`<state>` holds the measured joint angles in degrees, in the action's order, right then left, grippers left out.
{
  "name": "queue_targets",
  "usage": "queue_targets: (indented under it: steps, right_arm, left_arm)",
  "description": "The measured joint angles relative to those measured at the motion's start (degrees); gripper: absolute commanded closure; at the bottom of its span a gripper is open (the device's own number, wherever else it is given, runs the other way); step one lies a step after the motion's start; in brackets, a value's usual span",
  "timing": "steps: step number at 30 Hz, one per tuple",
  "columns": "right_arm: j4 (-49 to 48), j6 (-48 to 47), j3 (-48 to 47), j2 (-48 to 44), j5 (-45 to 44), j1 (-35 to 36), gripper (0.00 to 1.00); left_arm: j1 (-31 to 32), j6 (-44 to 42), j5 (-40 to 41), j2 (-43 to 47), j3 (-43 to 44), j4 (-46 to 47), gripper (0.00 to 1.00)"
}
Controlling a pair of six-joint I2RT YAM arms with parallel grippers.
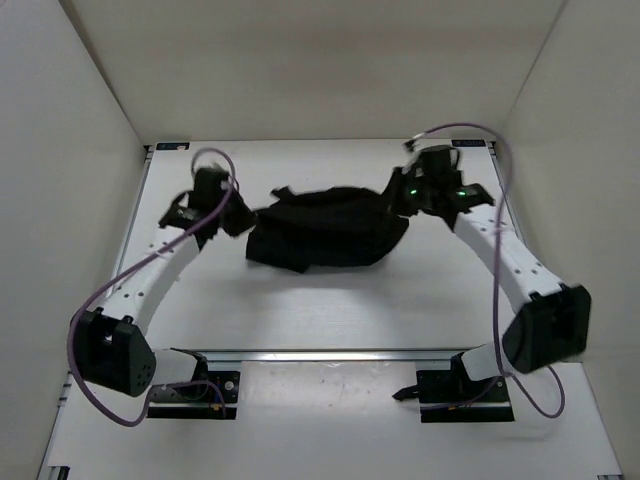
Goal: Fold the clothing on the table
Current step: Flatten the skirt out
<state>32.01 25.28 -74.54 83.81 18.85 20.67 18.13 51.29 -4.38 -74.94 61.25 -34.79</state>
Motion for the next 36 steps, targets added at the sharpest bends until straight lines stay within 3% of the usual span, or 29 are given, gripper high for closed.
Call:
queue_targets:
  steps: [3,7,13,19,22,24,26,29,30,33,34,35,36]
  right_arm:
    - [-7.0,4.5,0.3,-6.9,6.3,-6.6,1.0]
    - [-10.3,6.6,-4.1,-10.8,12.3,-7.7,1.0]
    - [-10.6,10.0,-12.2,-10.1,19.3,-12.4,1.0]
    - [-14.3,13.9,-23.9,4.4,26.8,-13.7,1.0]
    - [-14.0,14.8,-35.9,17.0,28.8,-13.5,1.0]
    - [-8.6,14.8,-49.4,26.1,29.5,-13.3,1.0]
    - [-6.8,15.0,-58.6,31.4,30.6,-13.2,0.99]
    - [-3.2,13.0,-60.1,30.4,31.6,-13.4,1.0]
    - [-3.1,11.9,-57.4,28.3,31.4,-13.4,1.0]
    - [-5.0,9.3,-38.3,16.9,30.9,-13.8,0.99]
    - [-6.6,8.9,-30.1,12.5,30.7,-14.0,0.98]
    - [-8.6,8.9,-20.1,7.4,30.6,-14.4,0.89]
    - [-9.4,9.6,-9.7,2.4,30.8,-15.0,0.79]
  left_arm:
    - [-3.3,-5.3,1.8,-2.6,16.0,-3.2,1.0]
    - [-3.4,-9.4,4.6,-2.9,29.9,-6.3,1.0]
    - [-2.5,-10.6,4.5,-1.8,35.6,-8.8,1.0]
    - [-4.7,-11.1,4.2,-11.5,47.6,-10.1,1.0]
    - [-7.6,-10.8,3.7,-20.3,56.2,-9.1,1.0]
    - [-9.3,-10.1,2.8,-22.9,58.0,-8.2,1.0]
    - [-10.6,-9.7,2.0,-23.4,58.1,-7.5,1.0]
    - [-10.2,-9.9,1.8,-20.2,54.7,-5.3,1.0]
    - [-9.7,-10.2,1.8,-18.2,52.1,-4.8,1.0]
    - [-6.8,-10.8,2.8,-6.2,33.7,0.6,1.0]
    - [-5.4,-10.7,3.2,-1.1,25.7,1.4,0.92]
    - [-4.2,-10.6,3.4,3.5,18.0,3.1,0.81]
    - [-3.2,-10.5,3.4,7.2,11.2,4.1,0.56]
